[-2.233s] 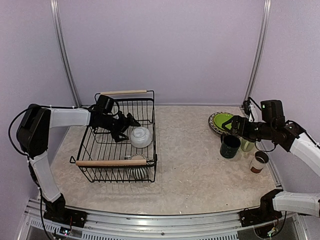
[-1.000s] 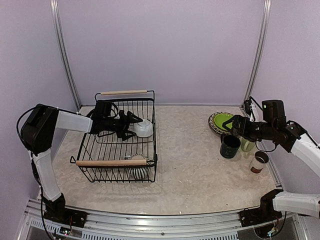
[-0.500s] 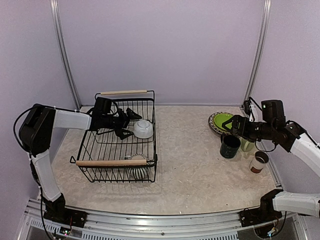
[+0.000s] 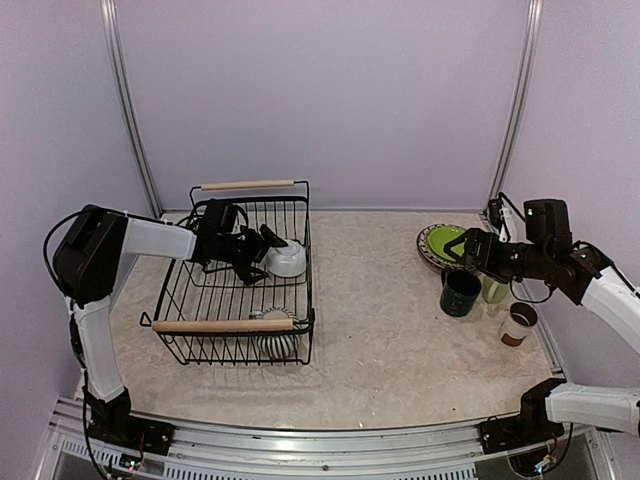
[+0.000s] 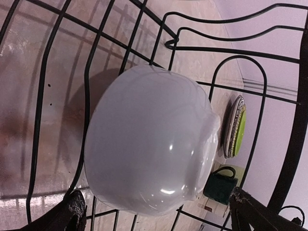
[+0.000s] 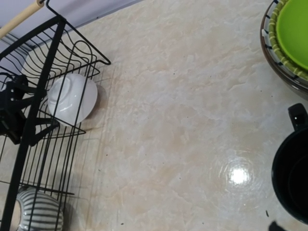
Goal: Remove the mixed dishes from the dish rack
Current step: Grab the bowl from the dish rack.
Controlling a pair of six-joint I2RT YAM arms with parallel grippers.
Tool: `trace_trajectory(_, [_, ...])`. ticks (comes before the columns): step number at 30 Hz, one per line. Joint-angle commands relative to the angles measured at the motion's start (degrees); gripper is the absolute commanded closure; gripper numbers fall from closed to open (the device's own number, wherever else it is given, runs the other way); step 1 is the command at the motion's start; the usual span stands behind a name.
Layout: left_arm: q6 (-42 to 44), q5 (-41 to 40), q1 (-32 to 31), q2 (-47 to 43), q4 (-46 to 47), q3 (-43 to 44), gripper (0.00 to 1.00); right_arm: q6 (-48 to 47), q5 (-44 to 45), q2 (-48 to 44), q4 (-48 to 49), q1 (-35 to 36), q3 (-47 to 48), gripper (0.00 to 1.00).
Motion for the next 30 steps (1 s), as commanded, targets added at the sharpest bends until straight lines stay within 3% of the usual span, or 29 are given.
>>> trace_trajectory(1, [0.2, -4.3, -0.2, 1.8, 0.2, 0.5, 0.01, 0.1, -0.3, -0.6, 0.5, -0.2, 0.1, 0.00])
trace_trajectory(7, [0.3, -6.4, -0.7, 3.7, 6.0, -0.4, 0.01, 0.0, -0.5, -0.1, 0.9, -0.2, 0.4, 0.00])
trace_trajectory(15, [0.4, -9.9, -1.3, 5.1, 4.0, 2.3, 0.05, 0.2, -0.5, -0.1, 0.9, -0.2, 1.0, 0.00])
trace_trajectory(21, [1.7, -11.5, -2.6, 6.5, 2.2, 4.7, 0.20, 0.6, -0.7, 0.4, 1.5, -0.2, 0.9, 0.00])
trace_trajectory(26, [2.5, -11.2, -2.8, 7.0, 1.4, 5.9, 0.40, 0.6, -0.4, 0.1, 1.4, -0.2, 1.1, 0.00])
trace_trajectory(30, [3.9, -11.0, -2.7, 5.6, 0.2, 6.0, 0.47, 0.6, -0.4, 0.0, 1.1, -0.1, 1.1, 0.00])
